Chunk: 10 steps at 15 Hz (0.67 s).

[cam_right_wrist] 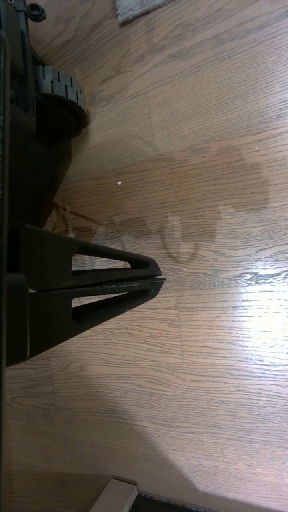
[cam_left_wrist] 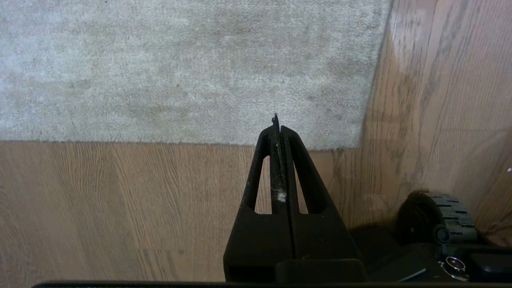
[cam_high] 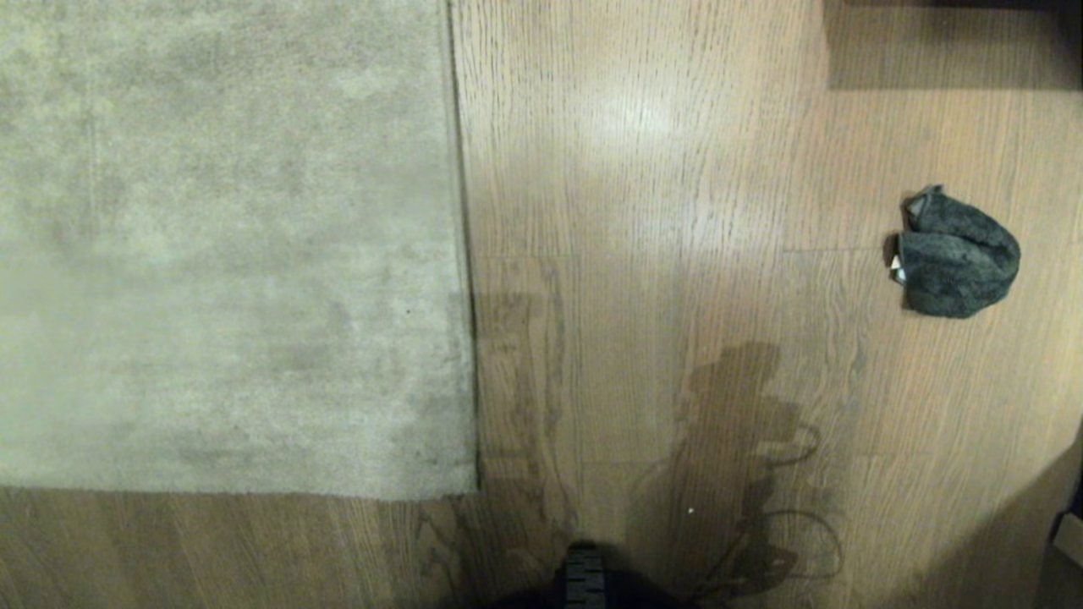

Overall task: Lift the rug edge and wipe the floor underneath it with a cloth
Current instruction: Pick up the rag

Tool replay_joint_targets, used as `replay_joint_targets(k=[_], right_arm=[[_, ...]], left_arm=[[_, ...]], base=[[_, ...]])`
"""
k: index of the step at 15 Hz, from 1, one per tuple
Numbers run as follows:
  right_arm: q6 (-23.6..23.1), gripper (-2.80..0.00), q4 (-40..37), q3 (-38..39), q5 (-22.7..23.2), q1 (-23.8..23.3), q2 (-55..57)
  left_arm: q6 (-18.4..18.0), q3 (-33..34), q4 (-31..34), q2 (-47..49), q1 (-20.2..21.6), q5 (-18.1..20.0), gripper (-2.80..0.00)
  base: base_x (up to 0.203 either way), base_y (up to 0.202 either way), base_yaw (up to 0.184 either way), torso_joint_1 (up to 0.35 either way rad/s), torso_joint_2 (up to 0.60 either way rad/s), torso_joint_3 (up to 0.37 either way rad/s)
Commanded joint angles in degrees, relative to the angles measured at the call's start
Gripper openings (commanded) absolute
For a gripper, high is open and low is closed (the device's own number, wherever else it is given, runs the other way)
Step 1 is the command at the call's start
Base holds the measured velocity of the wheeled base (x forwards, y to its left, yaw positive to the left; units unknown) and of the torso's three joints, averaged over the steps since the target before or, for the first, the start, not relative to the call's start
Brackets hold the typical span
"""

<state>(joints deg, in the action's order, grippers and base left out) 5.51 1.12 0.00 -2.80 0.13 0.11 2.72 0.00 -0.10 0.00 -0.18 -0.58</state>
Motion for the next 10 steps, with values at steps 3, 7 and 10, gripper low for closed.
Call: replay_joint_targets(k=[3, 7, 10], right_arm=[[0.0, -2.80, 0.0, 0.0, 0.0, 0.0, 0.0], [0.0, -2.80, 0.0, 0.0, 0.0, 0.0, 0.0], [0.0, -2.80, 0.0, 0.0, 0.0, 0.0, 0.0]], left_arm=[[0.0, 0.0, 0.0, 0.1, 0.0, 0.0, -2.80], [0.0, 0.0, 0.0, 0.1, 0.0, 0.0, -2.80], [0.0, 0.0, 0.0, 0.0, 0.0, 0.0, -2.80]], base=[[0.000, 0.000, 0.000, 0.000, 0.00, 0.000], [0.000, 0.000, 0.000, 0.000, 0.00, 0.000], [0.000, 0.000, 0.000, 0.000, 0.00, 0.000]])
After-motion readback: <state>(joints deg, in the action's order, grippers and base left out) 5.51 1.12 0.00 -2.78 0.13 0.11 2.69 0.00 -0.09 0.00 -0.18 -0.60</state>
